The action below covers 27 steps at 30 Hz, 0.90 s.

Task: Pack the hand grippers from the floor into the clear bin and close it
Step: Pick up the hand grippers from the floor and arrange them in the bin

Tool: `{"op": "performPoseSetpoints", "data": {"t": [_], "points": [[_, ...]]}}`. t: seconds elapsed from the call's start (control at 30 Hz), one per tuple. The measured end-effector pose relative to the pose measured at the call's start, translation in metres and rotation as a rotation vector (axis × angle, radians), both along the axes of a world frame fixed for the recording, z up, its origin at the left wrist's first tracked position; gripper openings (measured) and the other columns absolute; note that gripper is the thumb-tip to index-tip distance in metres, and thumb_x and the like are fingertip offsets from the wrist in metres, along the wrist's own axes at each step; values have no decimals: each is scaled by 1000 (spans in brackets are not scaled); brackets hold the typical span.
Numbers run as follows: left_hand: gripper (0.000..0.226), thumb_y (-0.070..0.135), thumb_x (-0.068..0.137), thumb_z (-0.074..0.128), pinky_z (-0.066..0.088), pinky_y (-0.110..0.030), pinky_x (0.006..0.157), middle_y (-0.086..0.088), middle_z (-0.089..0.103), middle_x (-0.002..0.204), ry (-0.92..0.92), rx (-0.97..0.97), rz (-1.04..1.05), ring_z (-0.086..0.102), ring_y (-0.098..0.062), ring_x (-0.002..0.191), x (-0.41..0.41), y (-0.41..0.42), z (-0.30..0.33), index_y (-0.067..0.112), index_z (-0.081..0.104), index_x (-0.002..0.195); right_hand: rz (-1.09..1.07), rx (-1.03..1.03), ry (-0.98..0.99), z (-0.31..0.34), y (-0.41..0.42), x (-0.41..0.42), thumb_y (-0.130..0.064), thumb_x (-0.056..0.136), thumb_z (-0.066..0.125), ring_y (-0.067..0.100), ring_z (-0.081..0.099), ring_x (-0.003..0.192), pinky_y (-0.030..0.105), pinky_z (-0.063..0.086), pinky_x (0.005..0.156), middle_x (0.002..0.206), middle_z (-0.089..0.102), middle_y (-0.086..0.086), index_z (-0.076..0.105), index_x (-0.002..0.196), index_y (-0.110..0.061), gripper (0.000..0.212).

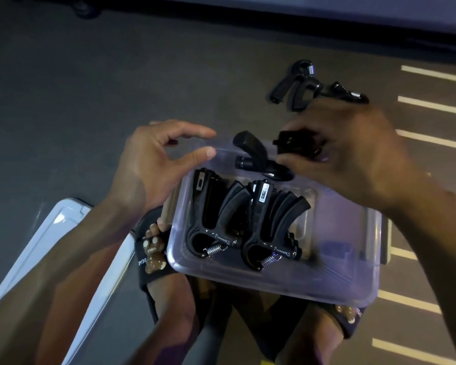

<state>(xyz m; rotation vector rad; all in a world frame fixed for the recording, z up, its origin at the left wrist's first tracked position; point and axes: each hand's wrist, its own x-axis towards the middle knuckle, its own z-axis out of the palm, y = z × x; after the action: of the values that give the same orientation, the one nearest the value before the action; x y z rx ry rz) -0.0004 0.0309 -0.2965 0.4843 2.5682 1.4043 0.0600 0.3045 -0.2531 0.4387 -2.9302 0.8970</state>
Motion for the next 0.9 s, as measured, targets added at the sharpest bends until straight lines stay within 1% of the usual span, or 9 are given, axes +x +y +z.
{"op": "performPoseSetpoints", "data": {"t": [0.07, 0.13, 0.17, 0.3, 0.43, 0.57, 0.7, 0.83, 0.9], "points": [[21, 34, 86, 81, 53, -38, 96, 19, 72, 111, 35, -36, 12, 64, -9, 112, -4, -2, -4, 39, 74, 106, 9, 68, -33, -7, -16, -9, -27, 82, 77, 8, 52, 73, 18, 45, 71, 85, 59, -5, 69, 94, -15, 18], [20, 30, 88, 80, 53, -36, 96, 15, 69, 116, 59, -61, 29, 62, -9, 116, -7, -2, -9, 37, 74, 106, -16, 177, -82, -15, -31, -17, -38, 85, 71, 20, 62, 79, 33, 51, 73, 90, 61, -3, 65, 95, -22, 20], [20, 29, 88, 80, 52, -33, 96, 15, 67, 118, 60, -69, 37, 61, -10, 118, -8, -2, -10, 38, 74, 106, -34, 236, -92, -21, -37, -20, -44, 86, 67, 25, 64, 82, 34, 51, 71, 93, 61, -3, 63, 97, -24, 23], [22, 25, 90, 79, 49, -26, 95, 16, 64, 119, 33, -56, 36, 59, -10, 119, -10, 0, -17, 43, 72, 100, -5, 446, -95, -44, -56, -23, -56, 90, 60, 30, 66, 84, 32, 38, 63, 100, 64, -3, 59, 104, -26, 34], [21, 22, 91, 78, 52, -31, 95, 15, 65, 118, 18, -40, 21, 61, -8, 117, -13, 2, -21, 40, 74, 102, -7, 432, -191, -49, -60, -27, -52, 91, 62, 31, 66, 85, 32, 34, 63, 101, 64, -2, 58, 97, -22, 31], [34, 17, 90, 77, 52, -25, 91, 19, 62, 116, -11, -26, 23, 61, -7, 108, -18, 4, -23, 40, 69, 113, -16, 453, -310, -52, -67, -30, -53, 94, 57, 32, 66, 88, 32, 35, 65, 90, 66, 3, 46, 93, -26, 29], [51, 18, 90, 76, 53, -25, 90, 16, 61, 119, -67, -55, 20, 61, -7, 104, -22, 6, -26, 41, 59, 133, -48, 435, -390, -56, -73, -31, -52, 96, 55, 29, 64, 79, 30, 36, 63, 74, 49, -1, 55, 101, -22, 31], [51, 22, 90, 76, 49, -10, 86, 18, 60, 119, -117, -107, 22, 60, 0, 102, -22, 10, -31, 40, 57, 135, -79, 410, -372, -56, -74, -27, -54, 99, 45, 30, 65, 81, 31, 36, 64, 74, 50, 0, 57, 105, -21, 36], [51, 24, 91, 76, 45, -4, 84, 19, 59, 120, -140, -124, 24, 60, 3, 103, -21, 11, -34, 40, 57, 135, -82, 395, -339, -57, -73, -22, -50, 100, 46, 32, 66, 86, 32, 34, 65, 81, 60, 4, 54, 111, -21, 33]]}}
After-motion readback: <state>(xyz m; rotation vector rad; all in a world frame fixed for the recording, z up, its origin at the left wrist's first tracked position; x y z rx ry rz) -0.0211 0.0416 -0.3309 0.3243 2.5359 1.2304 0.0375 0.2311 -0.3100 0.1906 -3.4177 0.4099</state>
